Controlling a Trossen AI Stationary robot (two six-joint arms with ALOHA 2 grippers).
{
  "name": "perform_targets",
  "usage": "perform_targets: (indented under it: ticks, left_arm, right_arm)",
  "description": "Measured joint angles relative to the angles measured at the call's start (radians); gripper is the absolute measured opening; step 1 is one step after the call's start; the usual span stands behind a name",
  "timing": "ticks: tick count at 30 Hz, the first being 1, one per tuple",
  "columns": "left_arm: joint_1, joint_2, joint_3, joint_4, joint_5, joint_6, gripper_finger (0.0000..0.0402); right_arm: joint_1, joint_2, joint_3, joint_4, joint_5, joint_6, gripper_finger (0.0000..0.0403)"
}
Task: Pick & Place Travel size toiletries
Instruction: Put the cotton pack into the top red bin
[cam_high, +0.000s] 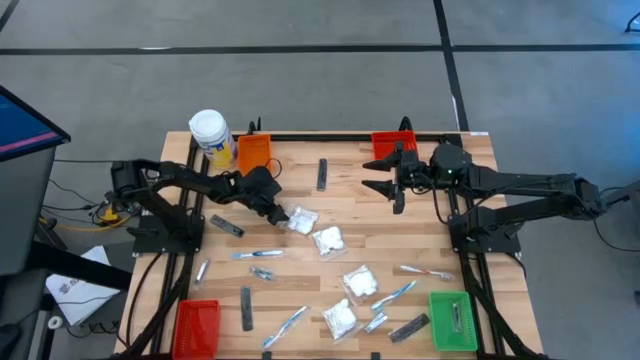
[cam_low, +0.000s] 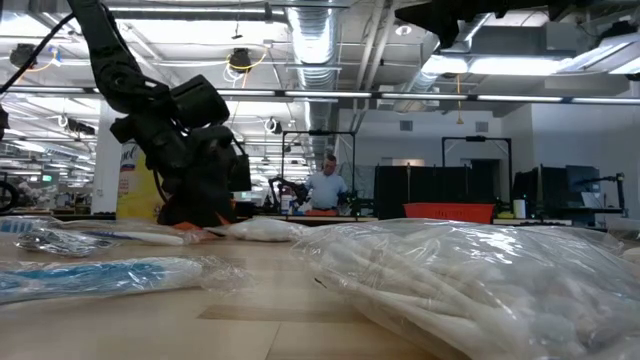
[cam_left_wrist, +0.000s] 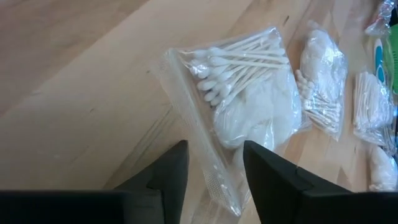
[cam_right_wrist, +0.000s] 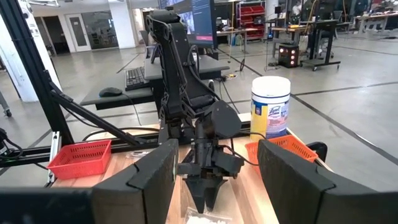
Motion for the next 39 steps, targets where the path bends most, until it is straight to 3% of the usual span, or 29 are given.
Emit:
perform_targets:
  ticks: [9, 15, 22, 31, 39]
  left_arm:
    - [-0.001, 0.003, 0.001, 0.013, -0.006, 0.003, 0.0075]
    - [-0.002, 0.004, 0.014, 0.008, -0.002, 0.03, 0.0008]
    - [-0.021, 0.003, 0.055, 0.01, -0.003, 0.128, 0.0001]
    - [-0.123, -0.017, 0.19, -0.043, -0.003, 0.289, 0.0001]
    - [-0.175, -0.132, 0.297, -0.179, -0.004, 0.348, 0.0001]
  right_arm:
    - [0.0, 0.0, 0.0, -0.001, 0.0, 0.0, 0.0214]
    - [0.0, 0.0, 0.0, -0.003, 0.0, 0.0, 0.0214]
    - [0.0, 0.0, 0.0, -0.003, 0.0, 0.0, 0.0214]
    - [0.001, 0.0, 0.0, -0.009, 0.0, -0.019, 0.0214]
    - [0.009, 0.0, 0.0, -0.05, 0.0, -0.033, 0.0214]
